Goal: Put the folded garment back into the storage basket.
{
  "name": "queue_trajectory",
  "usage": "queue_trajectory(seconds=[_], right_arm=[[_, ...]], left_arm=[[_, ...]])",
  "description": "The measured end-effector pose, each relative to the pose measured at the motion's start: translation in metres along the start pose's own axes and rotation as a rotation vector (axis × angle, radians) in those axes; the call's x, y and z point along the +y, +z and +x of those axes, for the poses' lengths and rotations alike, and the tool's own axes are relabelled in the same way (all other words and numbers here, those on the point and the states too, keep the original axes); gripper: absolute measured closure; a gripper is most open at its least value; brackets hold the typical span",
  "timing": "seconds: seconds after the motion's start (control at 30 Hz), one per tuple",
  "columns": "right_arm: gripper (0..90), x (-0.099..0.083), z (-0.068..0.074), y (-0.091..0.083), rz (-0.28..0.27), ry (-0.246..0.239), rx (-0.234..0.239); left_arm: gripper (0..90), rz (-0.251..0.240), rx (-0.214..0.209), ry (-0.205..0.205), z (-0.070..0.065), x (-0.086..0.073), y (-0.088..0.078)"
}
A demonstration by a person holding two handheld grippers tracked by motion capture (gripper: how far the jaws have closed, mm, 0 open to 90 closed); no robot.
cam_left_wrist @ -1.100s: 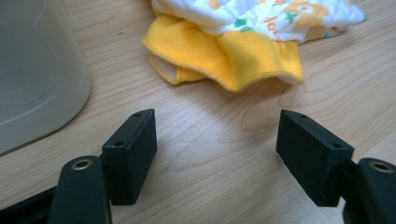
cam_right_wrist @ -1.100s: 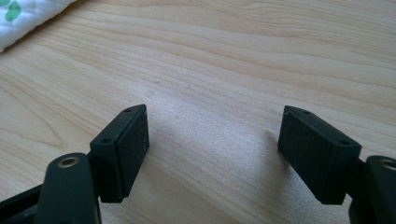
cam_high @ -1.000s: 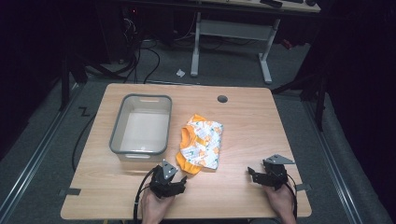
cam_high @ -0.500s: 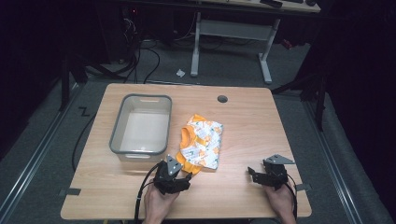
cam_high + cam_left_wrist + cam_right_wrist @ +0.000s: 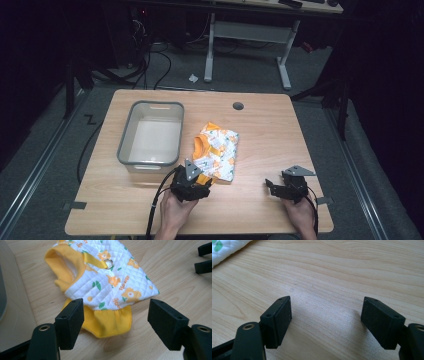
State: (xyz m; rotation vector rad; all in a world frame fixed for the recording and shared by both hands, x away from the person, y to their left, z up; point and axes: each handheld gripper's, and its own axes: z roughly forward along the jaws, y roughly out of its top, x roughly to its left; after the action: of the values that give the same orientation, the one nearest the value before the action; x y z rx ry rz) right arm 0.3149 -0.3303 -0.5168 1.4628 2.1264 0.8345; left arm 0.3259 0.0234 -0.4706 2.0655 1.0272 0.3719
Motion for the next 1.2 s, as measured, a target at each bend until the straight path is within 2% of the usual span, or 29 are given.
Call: queue_trajectory(seconds=[0.37,0.5,0.6,0.83,0.93,1.2], right_arm=[[24.9,0.000,0.000,0.000,-0.002,-0.001,-0.001],[24.9,0.000,0.000,0.000,-0.002,-0.002,-0.001],[24.9,0.000,0.000,0.000,-0.003,-0.002,-0.001],[24.9,0.000,0.000,0.000,-0.002,-0.001,-0.001],[24.9,0.000,0.000,0.000,-0.002,0.000,-0.001],[24.9,0.000,0.000,0.000,-0.002,0.000,-0.001]], left_arm=[[26.2,0.036,0.020,-0.024,0.005,0.016,0.015],[25.3,0.043,0.024,-0.019,0.005,0.022,0.019],[24.9,0.038,0.022,-0.032,0.006,0.027,0.023],[24.5,0.055,0.038,-0.055,0.010,0.037,0.033],[24.0,0.079,0.053,-0.054,0.011,0.041,0.038],[22.2,0.093,0.070,-0.064,0.018,0.052,0.048]])
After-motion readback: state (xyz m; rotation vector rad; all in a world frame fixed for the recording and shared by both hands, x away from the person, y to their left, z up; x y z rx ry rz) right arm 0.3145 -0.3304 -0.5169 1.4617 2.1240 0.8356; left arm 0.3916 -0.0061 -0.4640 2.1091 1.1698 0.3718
